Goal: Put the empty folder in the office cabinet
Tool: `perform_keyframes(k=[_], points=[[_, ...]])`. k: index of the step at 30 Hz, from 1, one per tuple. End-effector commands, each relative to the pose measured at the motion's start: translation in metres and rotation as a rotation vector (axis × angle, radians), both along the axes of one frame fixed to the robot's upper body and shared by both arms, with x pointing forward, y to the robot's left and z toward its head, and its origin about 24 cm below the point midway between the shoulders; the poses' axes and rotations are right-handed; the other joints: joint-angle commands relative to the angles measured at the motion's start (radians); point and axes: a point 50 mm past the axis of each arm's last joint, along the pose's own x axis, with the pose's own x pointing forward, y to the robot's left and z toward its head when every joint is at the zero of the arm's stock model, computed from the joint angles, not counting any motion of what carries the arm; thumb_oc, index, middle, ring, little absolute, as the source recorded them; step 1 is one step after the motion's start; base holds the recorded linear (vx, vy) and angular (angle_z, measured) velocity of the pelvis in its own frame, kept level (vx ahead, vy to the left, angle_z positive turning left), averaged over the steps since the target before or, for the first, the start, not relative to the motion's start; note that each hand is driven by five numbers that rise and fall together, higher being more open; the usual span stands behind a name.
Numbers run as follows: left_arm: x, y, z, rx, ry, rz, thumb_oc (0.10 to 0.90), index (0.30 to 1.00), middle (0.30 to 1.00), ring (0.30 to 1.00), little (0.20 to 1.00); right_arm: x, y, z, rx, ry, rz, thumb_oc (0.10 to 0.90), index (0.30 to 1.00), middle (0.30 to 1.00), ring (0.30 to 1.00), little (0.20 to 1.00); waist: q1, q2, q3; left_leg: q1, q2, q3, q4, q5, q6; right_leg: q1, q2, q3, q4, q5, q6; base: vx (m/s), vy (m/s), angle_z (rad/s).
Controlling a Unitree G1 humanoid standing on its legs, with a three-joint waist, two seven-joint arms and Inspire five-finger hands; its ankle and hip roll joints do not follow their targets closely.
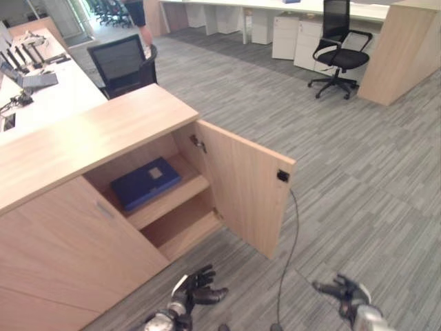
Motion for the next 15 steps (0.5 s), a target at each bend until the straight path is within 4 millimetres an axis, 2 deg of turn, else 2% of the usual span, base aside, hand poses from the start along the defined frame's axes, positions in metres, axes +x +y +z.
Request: perform_keyframes(k=[1, 2, 4, 9, 11, 14, 15], points=[[0.039, 0.011, 0.029, 0.059, -0.193, -0.074, 0.8, 0.9, 0.9, 0.9, 0.9, 0.079, -0.006, 0.064, -0.091, -0.294, 0.046, 0.8, 0.9, 0.9, 0.9, 0.9, 0.035, -0.071, -0.03, 0.065, -0.028, -0.027, 0.001, -0.104, -0.018, 0.056, -0.088, 0.0, 0.008, -0.079, 0.1, 0.04, 0.026, 0.12], [0.039, 0.011, 0.029, 0.059, -0.194, -0.074, 0.8, 0.9, 0.9, 0.9, 0.9, 0.079, -0.006, 0.064, -0.091, -0.295, 0.046, 0.8, 0.9, 0.9, 0.9, 0.9, 0.034, -0.071, -0.029, 0.066, -0.028, -0.028, 0.001, -0.104, -0.018, 0.056, -0.088, 0.0, 0.008, -0.08, 0.1, 0.03, 0.031, 0.08], [0.04, 0.011, 0.029, 0.058, -0.193, -0.078, 0.8, 0.9, 0.9, 0.9, 0.9, 0.096, -0.004, 0.08, -0.116, -0.342, 0.079, 0.8, 0.9, 0.9, 0.9, 0.9, 0.045, -0.076, -0.034, 0.069, -0.029, -0.035, 0.0, -0.106, -0.017, 0.058, -0.088, -0.005, 0.008, -0.079, 0.099, 0.01, 0.018, 0.21], [0.037, 0.012, 0.028, 0.055, -0.186, -0.071, 0.8, 0.9, 0.9, 0.9, 0.9, 0.128, 0.016, 0.109, -0.112, -0.452, 0.148, 0.8, 0.9, 0.9, 0.9, 0.9, 0.072, -0.089, -0.039, 0.07, -0.029, -0.034, -0.001, -0.111, -0.013, 0.057, -0.088, -0.012, 0.007, -0.074, 0.102, 0.0, 0.012, 0.14], [0.034, 0.012, 0.026, 0.051, -0.173, -0.061, 0.8, 0.9, 0.9, 0.9, 0.9, 0.14, 0.034, 0.119, -0.088, -0.505, 0.194, 0.8, 0.9, 0.9, 0.9, 0.9, 0.085, -0.095, -0.041, 0.066, -0.029, -0.036, -0.001, -0.109, -0.013, 0.057, -0.087, -0.017, 0.007, -0.073, 0.103, -0.01, 0.007, 0.02], [0.03, 0.014, 0.024, 0.053, -0.16, -0.047, 0.8, 0.9, 0.9, 0.9, 0.9, 0.148, 0.055, 0.127, -0.058, -0.55, 0.257, 0.8, 0.9, 0.9, 0.9, 0.9, 0.092, -0.099, -0.042, 0.062, -0.029, -0.04, -0.001, -0.108, -0.014, 0.056, -0.089, -0.024, 0.007, -0.072, 0.103, 0.0, 0.0, 0.0], [0.028, 0.014, 0.022, 0.052, -0.15, -0.041, 0.8, 0.9, 0.9, 0.9, 0.9, 0.151, 0.068, 0.129, -0.042, -0.572, 0.296, 0.8, 0.9, 0.9, 0.9, 0.9, 0.097, -0.1, -0.041, 0.061, -0.029, -0.045, -0.001, -0.107, -0.014, 0.057, -0.09, -0.028, 0.007, -0.073, 0.102, 0.0, 0.0, 0.0]])
